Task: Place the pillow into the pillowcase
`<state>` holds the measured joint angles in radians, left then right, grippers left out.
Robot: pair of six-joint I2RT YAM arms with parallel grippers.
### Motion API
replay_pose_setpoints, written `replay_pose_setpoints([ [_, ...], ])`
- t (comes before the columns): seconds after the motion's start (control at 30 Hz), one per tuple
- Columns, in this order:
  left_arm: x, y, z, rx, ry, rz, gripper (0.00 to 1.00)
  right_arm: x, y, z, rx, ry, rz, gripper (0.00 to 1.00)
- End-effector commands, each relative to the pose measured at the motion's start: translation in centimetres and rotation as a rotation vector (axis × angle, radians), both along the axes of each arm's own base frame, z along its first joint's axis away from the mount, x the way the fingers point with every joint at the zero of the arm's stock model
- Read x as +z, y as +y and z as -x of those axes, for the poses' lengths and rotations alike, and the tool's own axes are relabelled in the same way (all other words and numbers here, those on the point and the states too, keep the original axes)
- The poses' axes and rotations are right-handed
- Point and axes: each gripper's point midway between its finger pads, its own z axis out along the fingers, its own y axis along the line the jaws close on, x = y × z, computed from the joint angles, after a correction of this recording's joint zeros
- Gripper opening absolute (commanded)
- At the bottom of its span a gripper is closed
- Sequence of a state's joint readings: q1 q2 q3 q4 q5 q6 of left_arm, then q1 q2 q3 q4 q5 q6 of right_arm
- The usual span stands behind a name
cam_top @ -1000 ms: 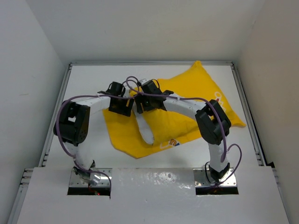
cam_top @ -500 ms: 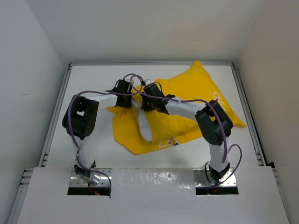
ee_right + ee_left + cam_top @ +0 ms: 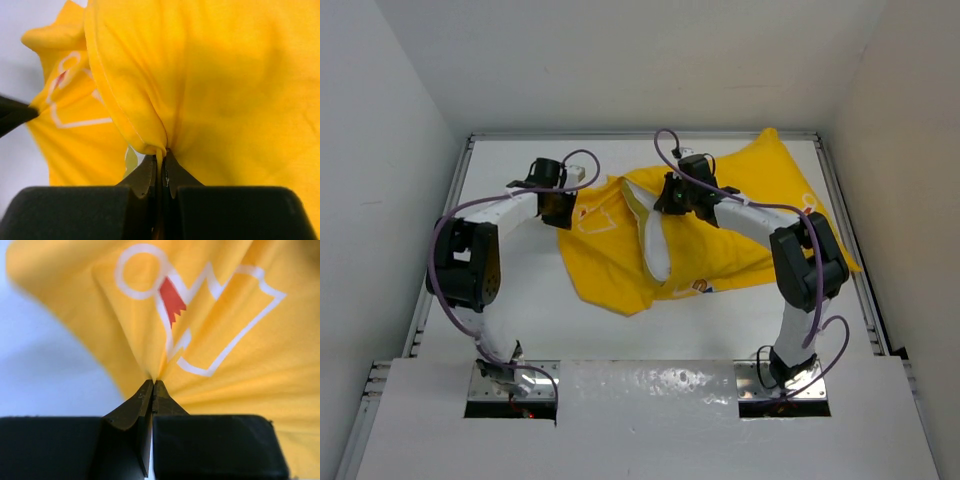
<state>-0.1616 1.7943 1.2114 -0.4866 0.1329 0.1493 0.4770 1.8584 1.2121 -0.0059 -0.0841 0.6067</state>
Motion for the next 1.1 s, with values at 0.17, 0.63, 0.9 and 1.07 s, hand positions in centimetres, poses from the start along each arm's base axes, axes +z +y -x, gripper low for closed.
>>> replay_pose_setpoints([
  [0.17,-0.7,1.3,0.3,-0.08,0.03,-0.082,0.0,3.0,2.6,-1.0,0.173,-0.088,-0.093,0.0],
  [0.63,2.8,-11.4,-3.3,-0.3,-0.147,0.051,0.54,2.6,5.6,0.4,0.195,-0.037,-0.137,0.0],
  [0.9,-0.6,-10.1,-1.9,-0.204,-0.028,-0.001,0.3,3.2,5.5,-0.1,0.176,-0.06,-0.14,0.0],
  [1.07,-1.9,-9.5,-2.5,-0.132,-0.041,-0.02,0.56,3.3,5.7,-0.4,0.175,-0.071,-0.155,0.0],
])
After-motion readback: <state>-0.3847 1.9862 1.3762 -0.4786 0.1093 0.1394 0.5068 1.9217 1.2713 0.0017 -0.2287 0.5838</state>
